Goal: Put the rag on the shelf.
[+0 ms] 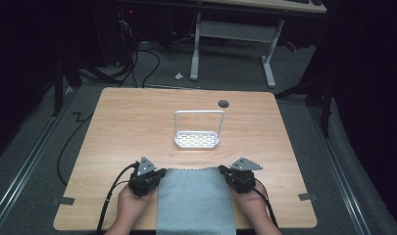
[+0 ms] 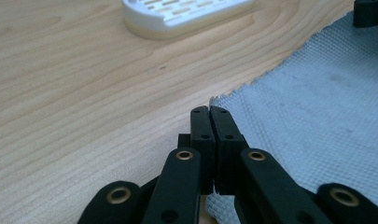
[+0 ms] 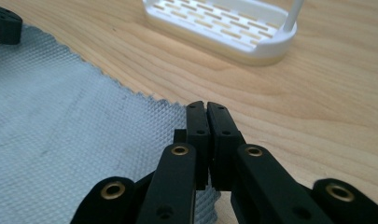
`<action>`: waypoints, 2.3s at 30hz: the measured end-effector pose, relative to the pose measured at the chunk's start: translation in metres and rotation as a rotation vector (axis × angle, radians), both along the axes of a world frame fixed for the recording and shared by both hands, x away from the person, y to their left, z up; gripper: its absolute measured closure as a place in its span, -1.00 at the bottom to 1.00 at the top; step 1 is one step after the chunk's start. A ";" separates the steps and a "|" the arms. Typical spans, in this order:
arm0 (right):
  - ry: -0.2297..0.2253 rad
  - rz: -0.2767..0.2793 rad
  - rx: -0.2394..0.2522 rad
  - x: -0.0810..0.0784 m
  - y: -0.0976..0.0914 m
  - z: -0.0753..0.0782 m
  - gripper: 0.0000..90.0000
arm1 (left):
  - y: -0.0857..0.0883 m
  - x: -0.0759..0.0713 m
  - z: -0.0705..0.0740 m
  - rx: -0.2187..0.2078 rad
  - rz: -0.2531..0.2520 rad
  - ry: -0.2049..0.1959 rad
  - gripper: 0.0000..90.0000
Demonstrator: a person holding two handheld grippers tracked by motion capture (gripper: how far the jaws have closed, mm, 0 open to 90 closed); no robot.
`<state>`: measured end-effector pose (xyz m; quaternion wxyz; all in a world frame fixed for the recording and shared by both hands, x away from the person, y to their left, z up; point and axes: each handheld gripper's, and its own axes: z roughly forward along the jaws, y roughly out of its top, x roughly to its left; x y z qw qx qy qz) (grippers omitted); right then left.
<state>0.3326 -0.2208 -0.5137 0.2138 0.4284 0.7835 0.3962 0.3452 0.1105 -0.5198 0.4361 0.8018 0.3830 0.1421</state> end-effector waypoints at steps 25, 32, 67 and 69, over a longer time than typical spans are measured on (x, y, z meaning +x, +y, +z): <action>-0.201 -0.018 0.138 -0.022 -0.014 0.048 0.99 | 0.004 -0.017 0.050 -0.114 0.023 -0.174 0.98; -0.255 -0.012 0.129 -0.024 -0.010 0.062 0.99 | 0.005 -0.018 0.069 -0.146 0.025 -0.247 0.98; -0.416 -0.068 0.217 0.006 -0.007 0.126 0.99 | 0.013 0.016 0.129 -0.233 0.092 -0.396 0.99; -0.418 -0.075 0.218 0.007 -0.008 0.128 0.99 | 0.013 0.019 0.131 -0.245 0.096 -0.397 0.99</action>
